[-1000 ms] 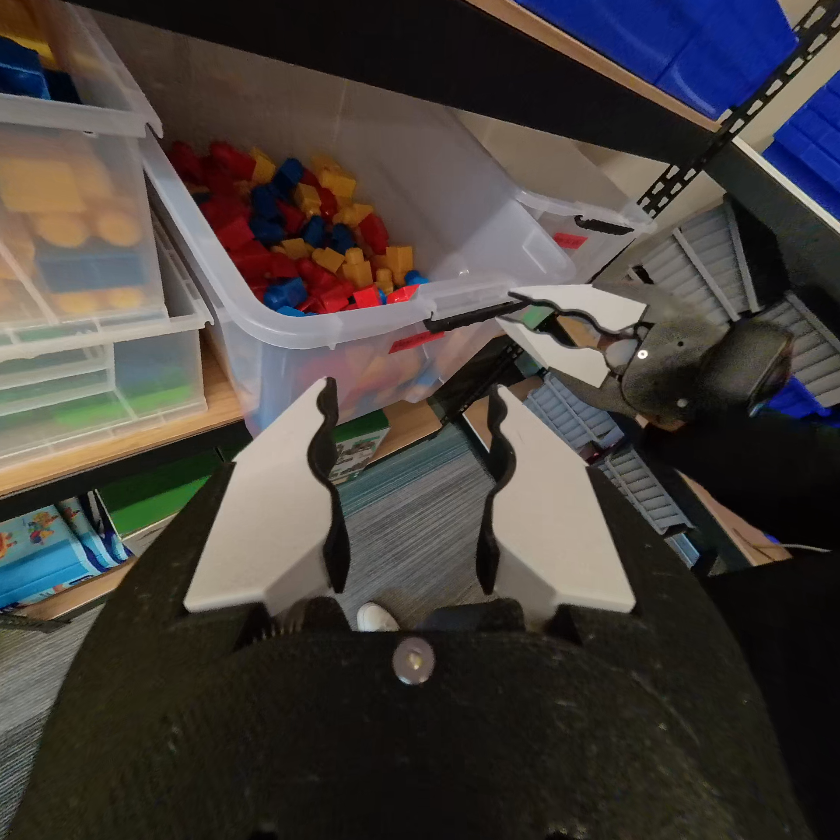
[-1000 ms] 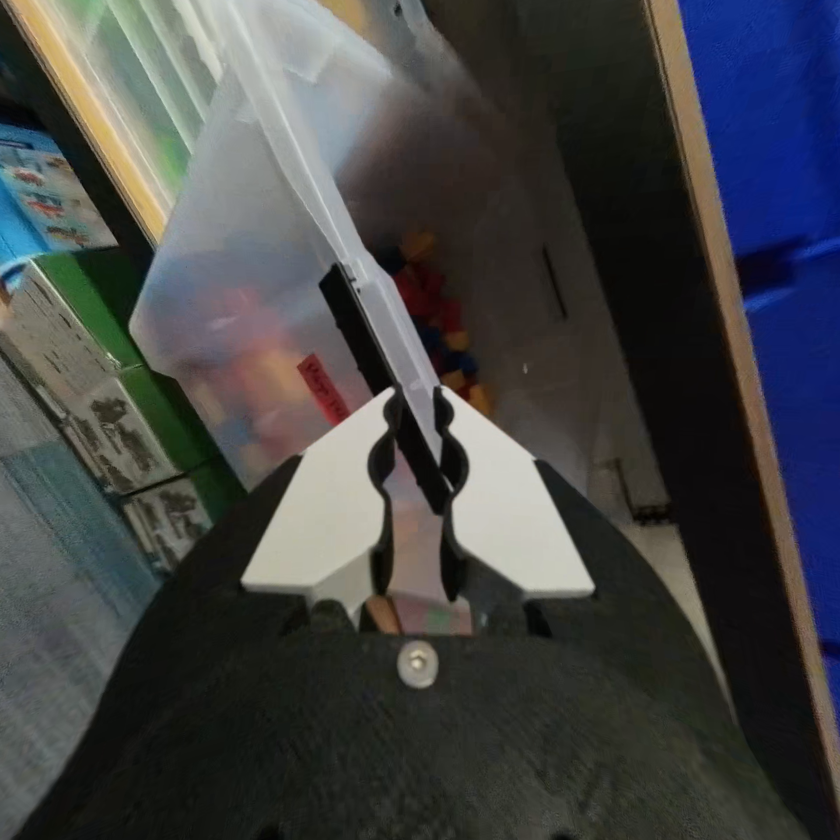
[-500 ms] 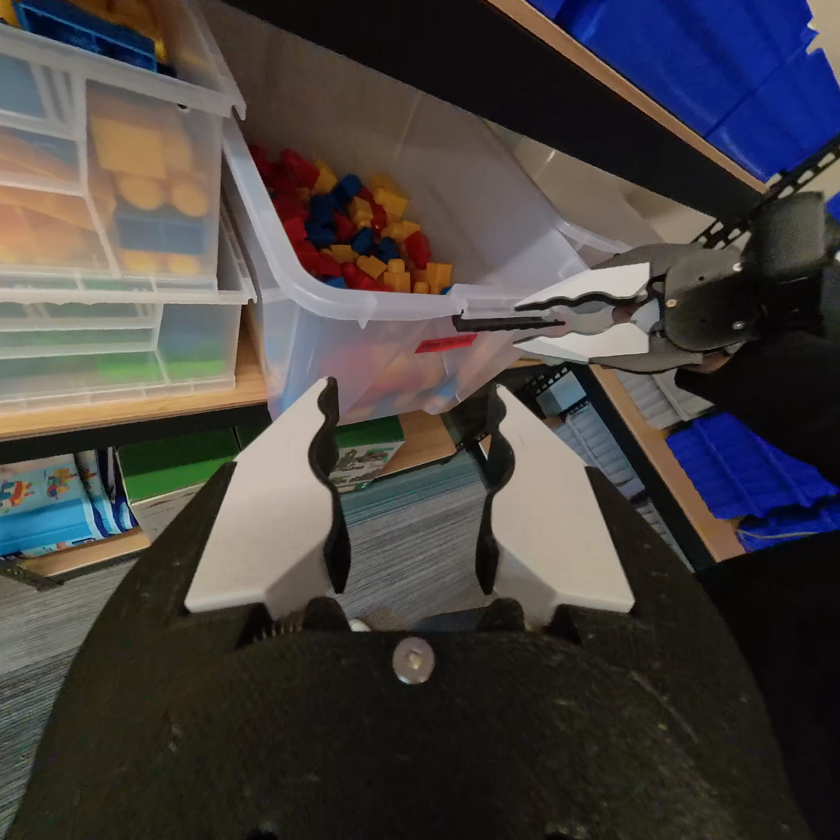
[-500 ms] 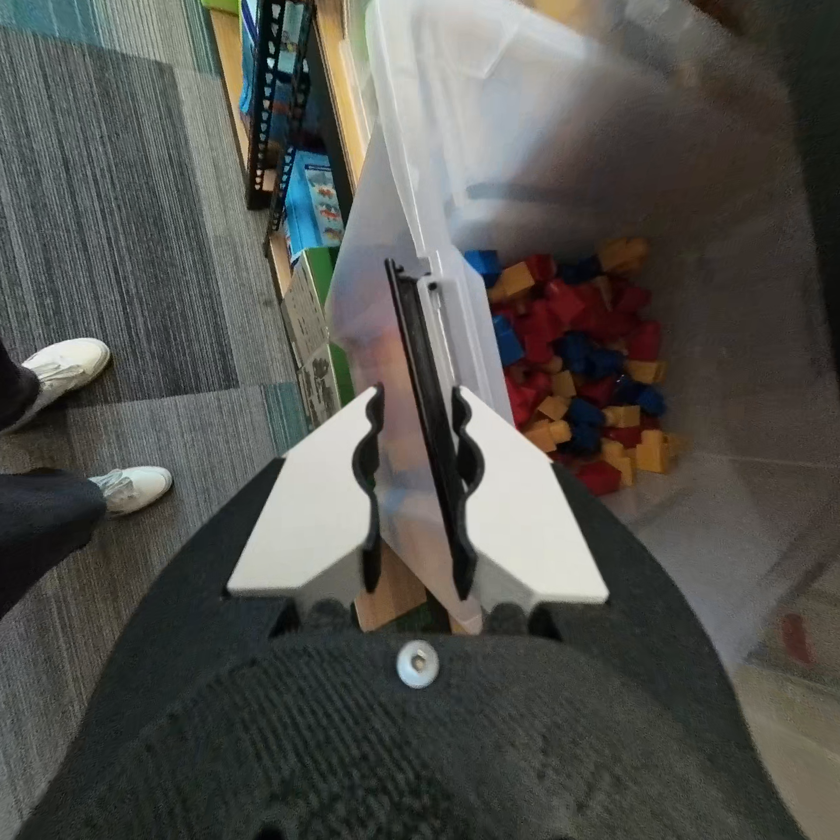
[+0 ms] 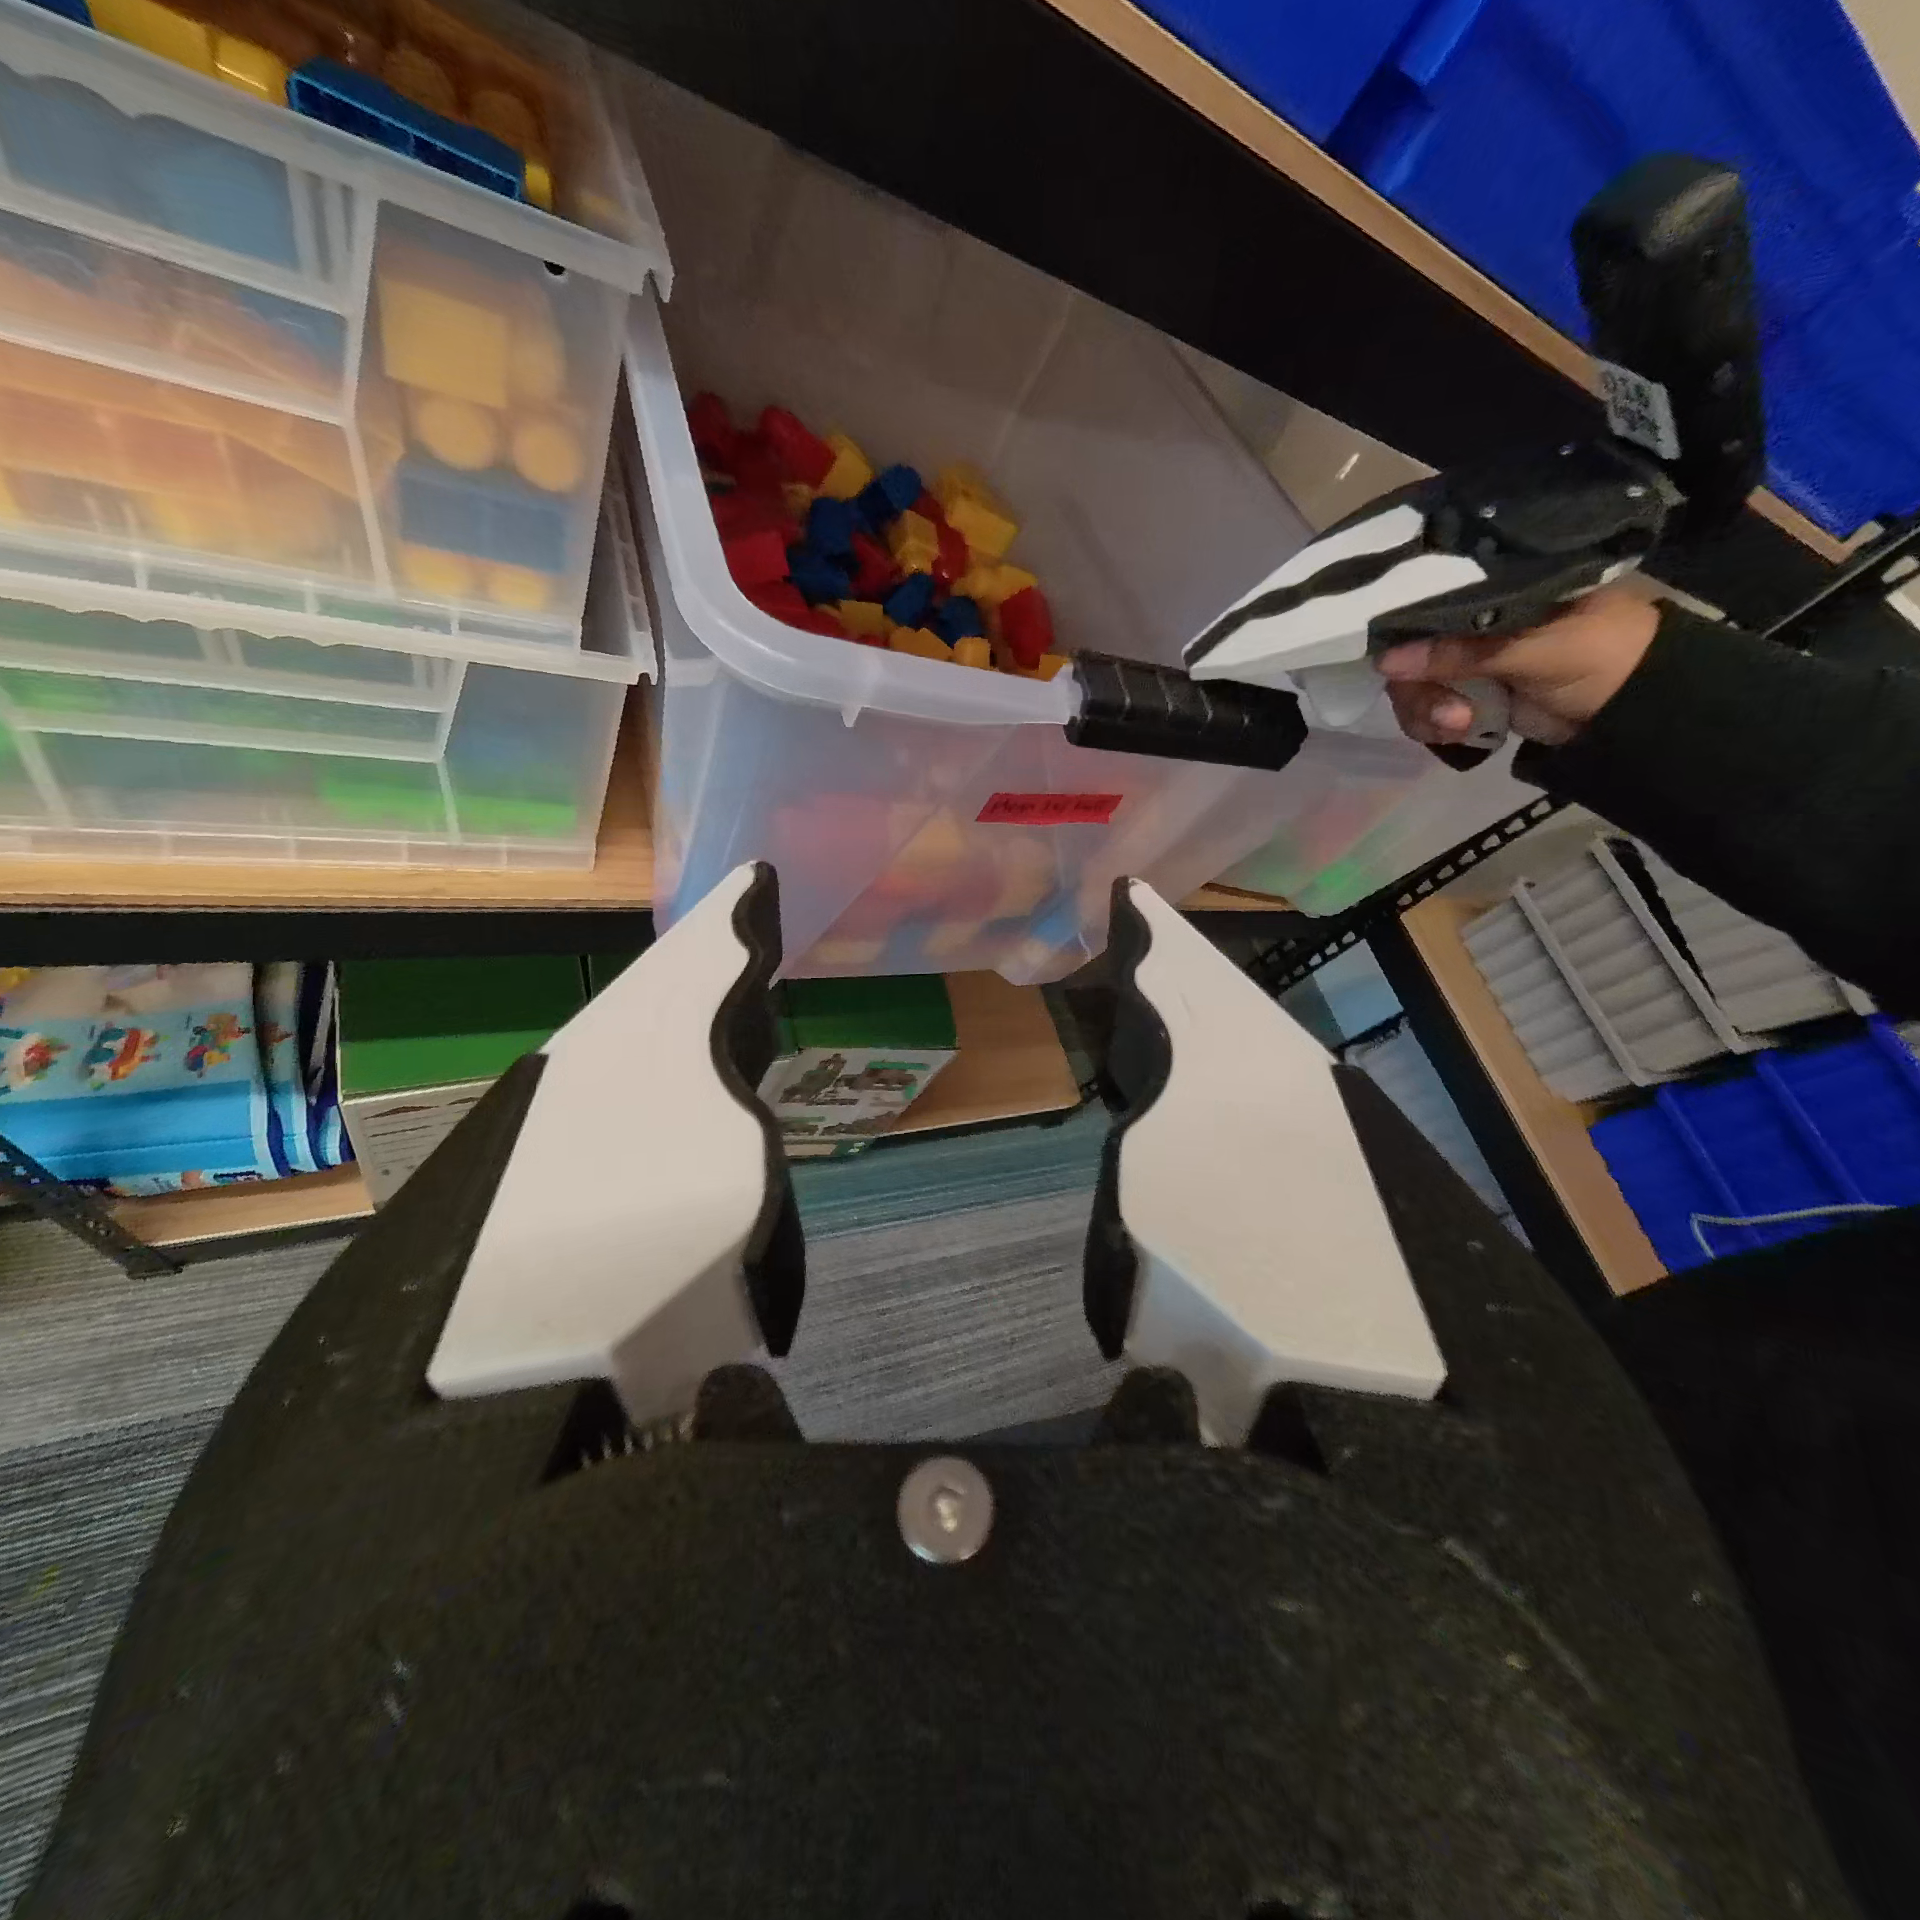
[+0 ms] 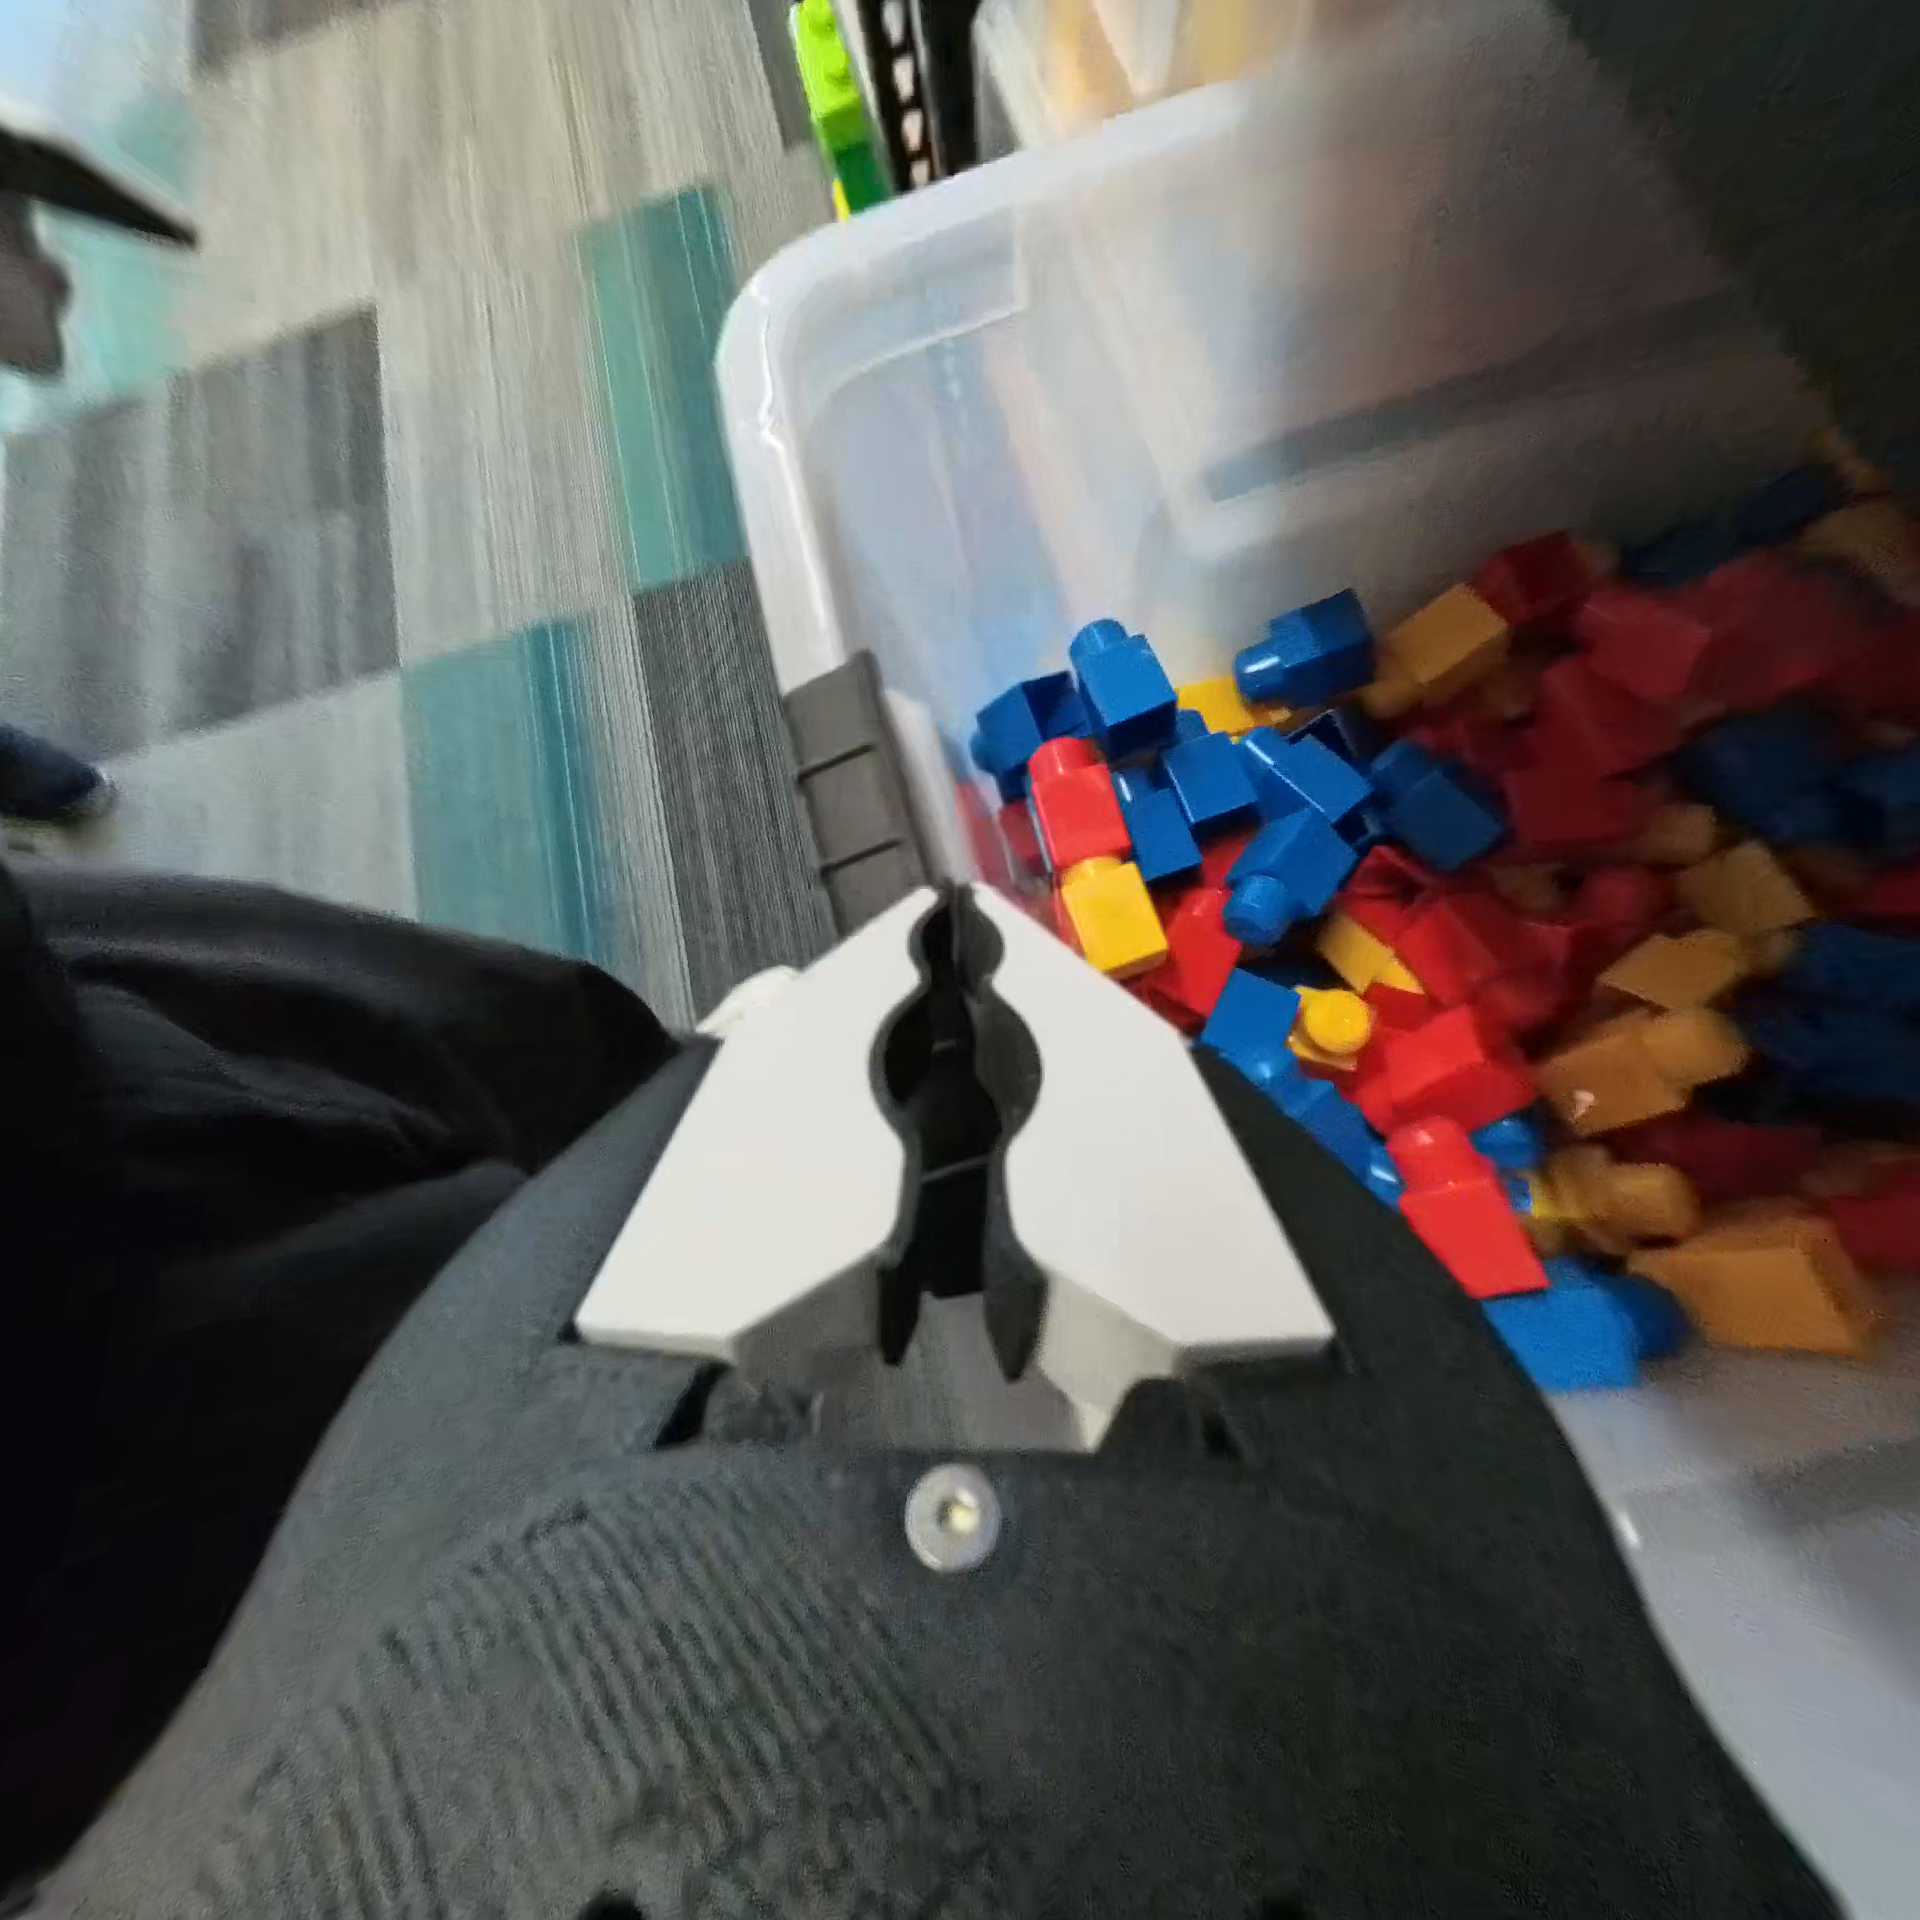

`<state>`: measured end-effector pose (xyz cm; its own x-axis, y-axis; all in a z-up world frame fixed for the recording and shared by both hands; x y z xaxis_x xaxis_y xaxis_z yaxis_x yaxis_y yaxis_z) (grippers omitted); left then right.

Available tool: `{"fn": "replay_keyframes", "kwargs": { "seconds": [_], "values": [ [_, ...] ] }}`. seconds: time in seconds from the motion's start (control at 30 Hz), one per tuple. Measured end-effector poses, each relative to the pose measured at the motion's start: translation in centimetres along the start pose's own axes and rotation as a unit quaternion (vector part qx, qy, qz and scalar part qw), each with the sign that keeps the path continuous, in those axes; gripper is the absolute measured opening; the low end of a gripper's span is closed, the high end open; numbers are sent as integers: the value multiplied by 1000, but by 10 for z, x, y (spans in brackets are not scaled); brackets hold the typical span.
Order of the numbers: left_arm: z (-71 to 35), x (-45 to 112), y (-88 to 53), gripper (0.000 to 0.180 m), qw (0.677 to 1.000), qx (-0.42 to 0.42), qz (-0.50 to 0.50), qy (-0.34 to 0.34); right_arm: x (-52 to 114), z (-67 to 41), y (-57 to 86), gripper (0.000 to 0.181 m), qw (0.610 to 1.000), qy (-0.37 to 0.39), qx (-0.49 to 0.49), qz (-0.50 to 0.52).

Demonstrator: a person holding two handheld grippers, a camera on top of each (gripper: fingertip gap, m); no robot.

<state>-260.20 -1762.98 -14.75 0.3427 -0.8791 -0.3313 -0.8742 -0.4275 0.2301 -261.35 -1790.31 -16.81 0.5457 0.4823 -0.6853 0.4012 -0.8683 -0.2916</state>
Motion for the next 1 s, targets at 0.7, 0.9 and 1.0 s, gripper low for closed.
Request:
{"fn": "replay_keyframes", "kwargs": {
  "seconds": [0.7,0.9,1.0],
  "values": [
    [9,3,29,61,1000,7,3,-10,12,67,-67,45,975,186,31,114],
    [10,5,35,60,999,17,18,-23,-23,76,-17,11,816,396,417,-57],
    [11,6,40,60,999,25,31,-33,-30,87,-8,3,790,417,442,-74]
  ]
}}
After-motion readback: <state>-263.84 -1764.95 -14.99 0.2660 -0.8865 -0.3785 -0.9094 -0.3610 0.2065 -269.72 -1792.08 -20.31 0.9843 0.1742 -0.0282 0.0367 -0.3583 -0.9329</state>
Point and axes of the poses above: each gripper's, where its closed fingertips meet, x out along the fingers, z out of its underside, y = z × x across the jaws, the point moved 4 cm from there along -x, back along the fingers, and after that the axes turned 13 degrees about x, right-handed, at the moved point
